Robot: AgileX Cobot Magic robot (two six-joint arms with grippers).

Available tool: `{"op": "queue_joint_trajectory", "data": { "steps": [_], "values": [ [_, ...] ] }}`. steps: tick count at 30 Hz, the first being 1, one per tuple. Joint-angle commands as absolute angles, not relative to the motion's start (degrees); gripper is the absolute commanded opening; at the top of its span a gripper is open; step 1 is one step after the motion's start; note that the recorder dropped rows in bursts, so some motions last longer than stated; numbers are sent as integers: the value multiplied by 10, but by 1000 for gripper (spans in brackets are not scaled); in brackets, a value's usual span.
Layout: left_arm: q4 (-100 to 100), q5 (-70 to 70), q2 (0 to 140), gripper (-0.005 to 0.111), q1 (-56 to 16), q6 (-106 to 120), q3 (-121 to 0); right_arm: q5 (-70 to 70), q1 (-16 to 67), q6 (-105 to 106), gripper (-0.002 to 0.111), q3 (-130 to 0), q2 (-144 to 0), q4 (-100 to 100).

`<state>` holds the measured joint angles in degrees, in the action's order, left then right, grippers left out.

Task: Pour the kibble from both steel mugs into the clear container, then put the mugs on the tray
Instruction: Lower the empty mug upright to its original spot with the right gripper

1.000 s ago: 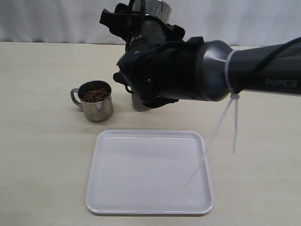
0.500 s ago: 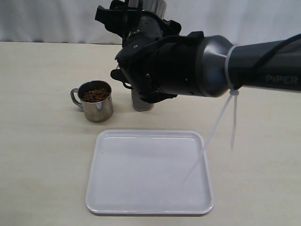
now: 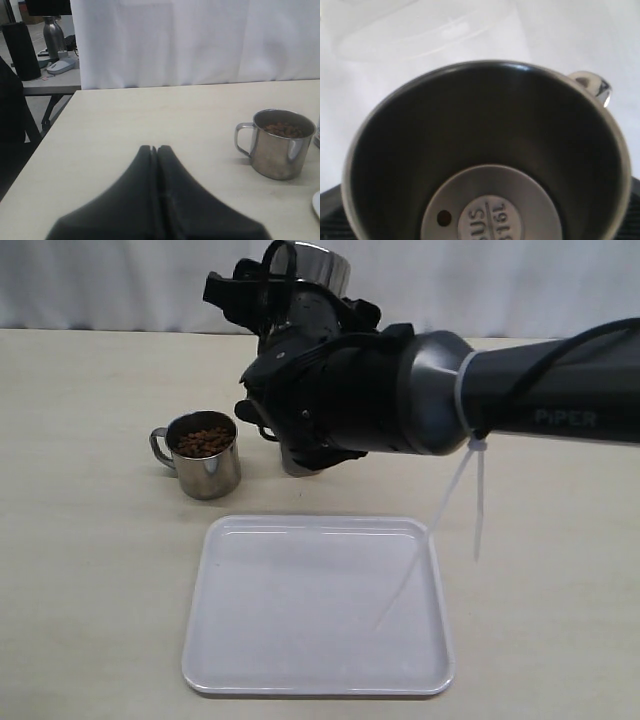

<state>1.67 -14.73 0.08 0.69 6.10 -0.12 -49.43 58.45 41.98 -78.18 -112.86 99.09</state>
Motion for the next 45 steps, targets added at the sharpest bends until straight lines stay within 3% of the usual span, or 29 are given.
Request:
{"op": "queue_joint_trajectory", "data": {
  "steps": [1, 6, 12, 17, 24, 26, 27, 30, 32, 37, 45],
  "values": [
    [16, -143, 0, 0, 6, 58, 0, -516, 581, 246, 4, -786, -1111, 999],
    [16, -143, 0, 0, 6, 58, 0, -503, 564, 143, 4, -786, -1051, 954],
    [16, -141, 0, 0, 6, 58, 0, -333, 482, 241, 4, -783, -946, 597],
    [16, -141, 0, 0, 6, 58, 0, -274, 383, 490, 4, -752, -898, 229],
    [16, -141, 0, 0, 6, 58, 0, -268, 232, 993, 4, -656, -905, -345],
    [16, -141, 0, 0, 6, 58, 0, -355, 152, 1214, 4, -624, -929, -620],
    [16, -141, 0, 0, 6, 58, 0, -391, 126, 1214, 4, -623, -943, -662],
    [16, -141, 0, 0, 6, 58, 0, -543, 37, 1214, 4, -623, -1033, -691],
    [16, -141, 0, 0, 6, 58, 0, -572, 21, 1214, 4, -623, -1105, -718],
    [16, -143, 0, 0, 6, 58, 0, -562, 21, 1214, 4, -650, -1227, -765],
    [16, -143, 0, 0, 6, 58, 0, -553, 21, 1214, 4, -664, -1302, -775]
  ]
}}
